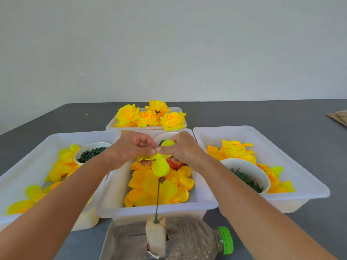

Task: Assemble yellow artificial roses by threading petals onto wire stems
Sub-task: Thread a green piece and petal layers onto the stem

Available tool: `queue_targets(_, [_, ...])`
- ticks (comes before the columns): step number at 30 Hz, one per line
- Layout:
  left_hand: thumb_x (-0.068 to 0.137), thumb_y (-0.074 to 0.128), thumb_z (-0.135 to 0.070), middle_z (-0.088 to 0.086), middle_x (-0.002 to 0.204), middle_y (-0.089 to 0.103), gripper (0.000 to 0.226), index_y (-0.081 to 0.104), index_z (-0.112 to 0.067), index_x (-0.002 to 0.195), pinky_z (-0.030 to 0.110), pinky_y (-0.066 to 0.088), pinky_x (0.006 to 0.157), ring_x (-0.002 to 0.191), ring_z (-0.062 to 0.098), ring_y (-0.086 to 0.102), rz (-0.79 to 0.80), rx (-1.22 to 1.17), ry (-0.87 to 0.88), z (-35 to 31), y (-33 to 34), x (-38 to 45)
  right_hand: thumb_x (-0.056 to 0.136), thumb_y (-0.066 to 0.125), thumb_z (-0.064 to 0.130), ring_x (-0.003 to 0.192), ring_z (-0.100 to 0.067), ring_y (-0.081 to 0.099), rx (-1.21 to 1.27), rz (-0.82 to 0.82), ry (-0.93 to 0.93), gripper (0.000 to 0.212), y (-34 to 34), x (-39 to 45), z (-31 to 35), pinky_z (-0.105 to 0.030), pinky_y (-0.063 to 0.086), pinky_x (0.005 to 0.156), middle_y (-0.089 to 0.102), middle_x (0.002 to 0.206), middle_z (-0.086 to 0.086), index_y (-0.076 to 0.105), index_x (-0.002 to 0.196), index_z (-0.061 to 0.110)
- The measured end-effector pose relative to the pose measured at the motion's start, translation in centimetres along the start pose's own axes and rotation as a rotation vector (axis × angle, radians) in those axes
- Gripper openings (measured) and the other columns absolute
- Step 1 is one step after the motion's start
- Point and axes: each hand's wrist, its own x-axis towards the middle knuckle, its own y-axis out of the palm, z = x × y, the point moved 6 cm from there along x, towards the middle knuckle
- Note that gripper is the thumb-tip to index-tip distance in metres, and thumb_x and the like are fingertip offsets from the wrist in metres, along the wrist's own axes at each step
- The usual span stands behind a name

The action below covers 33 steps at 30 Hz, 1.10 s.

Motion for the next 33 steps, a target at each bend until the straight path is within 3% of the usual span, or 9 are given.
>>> queue_targets(4, [0.077,0.072,-0.004,0.006,0.087,0.072,0.017,0.072,-0.007,0.094,0.033,0.054,0.068,0.076,0.017,0.065,0.115,0.420,-0.055,-1.1,1.0,0.4,0.079,0.071,0.038,0.078,-0.021,0.061,-0.238,0.086,-0.009,0.039,-0.4,-1.6,-0.3,-0.032,0.050,0.072,0.062,0.082,-0.009,0.068,0.091,0.002])
queue_targets(8, [0.085,0.066,-0.023,0.007,0.100,0.068,0.016,0.067,-0.013,0.097,0.030,0.050,0.080,0.089,0.019,0.062,0.426,0.925,-0.164,-0.6,4.3,-0.2,0.080,0.069,0.035,0.096,-0.023,0.063,-0.305,0.060,0.011,0.039,-1.7,-2.8,-0.6,-0.035,0.052,0.088,0.068,0.100,-0.012,0.068,0.103,0.003])
queue_targets(11, [0.089,0.058,-0.034,0.002,0.109,0.066,0.028,0.068,-0.015,0.105,0.024,0.046,0.085,0.097,0.014,0.060,0.317,1.299,-0.055,-2.5,5.5,0.9,0.082,0.066,0.027,0.086,-0.019,0.063,-0.314,0.105,0.024,0.030,-2.6,-3.6,-0.5,-0.025,0.050,0.074,0.069,0.090,-0.011,0.069,0.098,0.002])
queue_targets(15, [0.087,0.061,-0.024,0.001,0.092,0.071,0.016,0.073,-0.014,0.092,0.021,0.042,0.069,0.081,0.011,0.060,-0.002,1.055,0.208,-6.6,6.0,2.7,0.085,0.063,0.014,0.067,-0.014,0.061,-0.190,0.133,0.041,0.014,-4.2,-3.8,-0.9,-0.017,0.042,0.054,0.065,0.070,-0.007,0.072,0.090,0.003])
queue_targets(22, [0.083,0.068,-0.012,0.005,0.078,0.072,0.009,0.073,-0.005,0.082,0.020,0.043,0.065,0.069,0.014,0.062,-0.157,0.717,0.461,-7.6,7.8,5.2,0.081,0.065,0.007,0.064,-0.015,0.061,0.018,-0.168,0.118,0.006,-11.6,-1.2,-4.5,-0.027,0.051,0.065,0.070,0.076,-0.012,0.070,0.078,0.008])
queue_targets(26, [0.083,0.067,-0.012,0.001,0.078,0.072,0.007,0.073,-0.009,0.082,0.009,0.040,0.063,0.064,0.000,0.055,-0.180,0.638,0.454,-6.1,8.7,6.1,0.079,0.066,0.020,0.067,-0.016,0.055,-0.445,-0.347,0.210,0.020,-14.8,1.4,-8.7,-0.032,0.051,0.066,0.066,0.075,-0.015,0.068,0.076,0.000])
queue_targets(28, [0.084,0.065,-0.013,0.000,0.080,0.071,0.009,0.074,-0.011,0.085,0.008,0.041,0.064,0.067,0.002,0.057,-0.187,0.631,0.448,-5.4,9.1,6.4,0.080,0.067,0.035,0.061,-0.016,0.047,-0.696,-0.313,0.284,0.037,-14.9,2.2,-10.6,-0.027,0.040,0.054,0.054,0.067,-0.007,0.055,0.065,0.004])
queue_targets(31, [0.085,0.065,-0.015,-0.001,0.081,0.071,0.010,0.074,-0.013,0.086,0.005,0.040,0.065,0.067,0.000,0.056,-0.191,0.624,0.428,-4.5,9.5,6.6,0.069,0.076,0.040,0.051,-0.014,0.038,-0.716,-0.270,0.362,0.049,-14.2,2.7,-13.1,-0.025,0.028,0.046,0.037,0.057,0.002,0.035,0.057,0.016])
queue_targets(33, [0.085,0.065,-0.018,-0.003,0.080,0.071,0.009,0.074,-0.016,0.085,0.003,0.038,0.064,0.066,-0.002,0.056,-0.181,0.618,0.417,-4.1,9.9,6.6,0.065,0.078,0.039,0.061,-0.018,0.046,-0.782,-0.247,0.376,0.048,-13.5,2.8,-13.5,-0.027,0.034,0.050,0.038,0.061,0.003,0.035,0.060,0.018])
